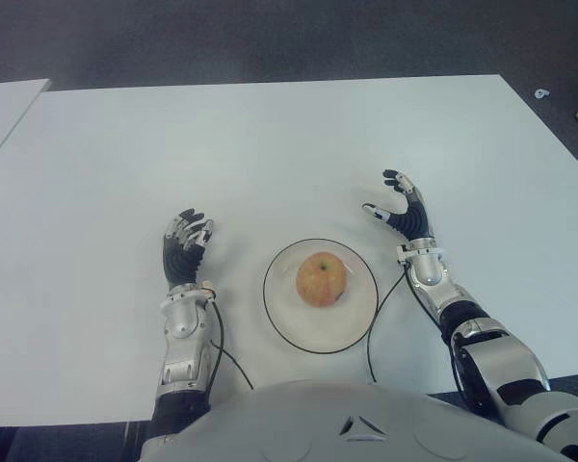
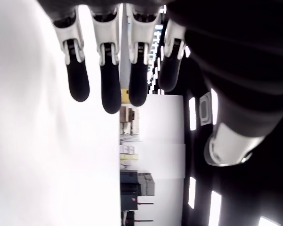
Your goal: Put the apples into the plate.
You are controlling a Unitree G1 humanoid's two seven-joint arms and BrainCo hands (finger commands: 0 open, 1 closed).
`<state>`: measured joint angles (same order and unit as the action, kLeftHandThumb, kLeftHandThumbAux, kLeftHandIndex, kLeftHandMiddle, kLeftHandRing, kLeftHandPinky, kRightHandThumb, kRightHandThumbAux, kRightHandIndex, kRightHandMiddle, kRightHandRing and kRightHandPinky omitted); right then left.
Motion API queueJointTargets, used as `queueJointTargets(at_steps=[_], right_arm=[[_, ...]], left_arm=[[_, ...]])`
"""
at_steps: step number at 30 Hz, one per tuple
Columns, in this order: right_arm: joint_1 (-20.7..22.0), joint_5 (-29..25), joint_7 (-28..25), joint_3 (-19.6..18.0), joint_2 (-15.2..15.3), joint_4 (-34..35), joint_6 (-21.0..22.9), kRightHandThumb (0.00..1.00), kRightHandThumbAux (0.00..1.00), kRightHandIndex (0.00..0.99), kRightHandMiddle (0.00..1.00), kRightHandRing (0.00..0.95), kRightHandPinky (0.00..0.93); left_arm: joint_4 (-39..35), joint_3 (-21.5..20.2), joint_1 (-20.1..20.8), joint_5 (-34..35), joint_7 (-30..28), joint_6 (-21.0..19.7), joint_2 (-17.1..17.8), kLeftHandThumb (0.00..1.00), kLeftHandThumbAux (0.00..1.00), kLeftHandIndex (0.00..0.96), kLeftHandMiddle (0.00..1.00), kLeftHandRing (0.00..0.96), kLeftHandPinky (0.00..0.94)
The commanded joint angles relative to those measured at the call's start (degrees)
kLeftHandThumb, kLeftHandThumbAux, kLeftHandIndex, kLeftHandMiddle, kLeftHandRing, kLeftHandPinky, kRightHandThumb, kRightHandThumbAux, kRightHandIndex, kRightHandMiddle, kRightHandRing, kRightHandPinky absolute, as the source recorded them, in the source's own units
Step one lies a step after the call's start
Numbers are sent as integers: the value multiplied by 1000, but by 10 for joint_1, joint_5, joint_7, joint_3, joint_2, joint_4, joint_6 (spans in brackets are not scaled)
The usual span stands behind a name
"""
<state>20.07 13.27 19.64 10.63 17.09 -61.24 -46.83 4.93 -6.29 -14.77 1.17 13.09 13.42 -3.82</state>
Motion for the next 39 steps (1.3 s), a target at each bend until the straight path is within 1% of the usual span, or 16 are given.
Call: queueJointTargets(at_steps=[1, 5, 7, 9, 13, 16, 20, 25, 29, 31, 39], right_arm=[[-86, -58, -79, -28, -54, -21, -1, 328, 629, 162, 228, 210, 191], [-94, -93, -134, -51, -64, -9, 4, 359, 640, 152, 221, 207, 206], [-99, -122, -174, -66, -72, -1, 10, 376, 643, 145, 214, 206, 219], [-103, -133, -193, -74, -76, 5, 14, 388, 645, 141, 210, 205, 228], [-116, -180, -251, -100, -90, 30, 36, 420, 649, 134, 199, 200, 242], [-122, -191, -268, -109, -94, 42, 45, 438, 651, 131, 193, 198, 248], [-137, -236, -314, -132, -100, 80, 77, 467, 650, 131, 190, 199, 248], [-147, -251, -338, -148, -103, 106, 99, 477, 640, 135, 195, 204, 249], [-152, -256, -356, -158, -106, 115, 96, 472, 634, 138, 203, 208, 251], [-161, -254, -362, -160, -106, 128, 102, 471, 632, 140, 207, 210, 256], [-189, -244, -357, -165, -108, 177, 115, 480, 634, 155, 227, 231, 283]], left_arm=[[-2, 3, -17, 6, 11, -26, -28, 441, 699, 252, 336, 375, 394], [-5, 7, -19, 1, 7, -27, -24, 438, 691, 231, 321, 368, 384], [-7, 11, -21, -2, 4, -27, -21, 431, 688, 218, 312, 364, 380], [-9, 12, -22, -3, 3, -28, -20, 426, 687, 210, 306, 361, 378], [-15, 16, -24, -5, 0, -31, -17, 421, 686, 196, 296, 356, 378], [-18, 17, -26, -5, -1, -33, -16, 420, 686, 189, 292, 355, 378], [-30, 25, -34, -5, -13, -33, -9, 410, 679, 174, 283, 350, 374], [-42, 30, -43, -6, -21, -34, -2, 375, 658, 159, 272, 339, 364], [-49, 32, -52, -4, -30, -33, 1, 348, 646, 154, 269, 337, 369], [-48, 33, -54, -3, -34, -30, 1, 342, 640, 153, 265, 335, 367], [-50, 37, -70, -3, -51, -13, 0, 314, 617, 147, 247, 322, 355]])
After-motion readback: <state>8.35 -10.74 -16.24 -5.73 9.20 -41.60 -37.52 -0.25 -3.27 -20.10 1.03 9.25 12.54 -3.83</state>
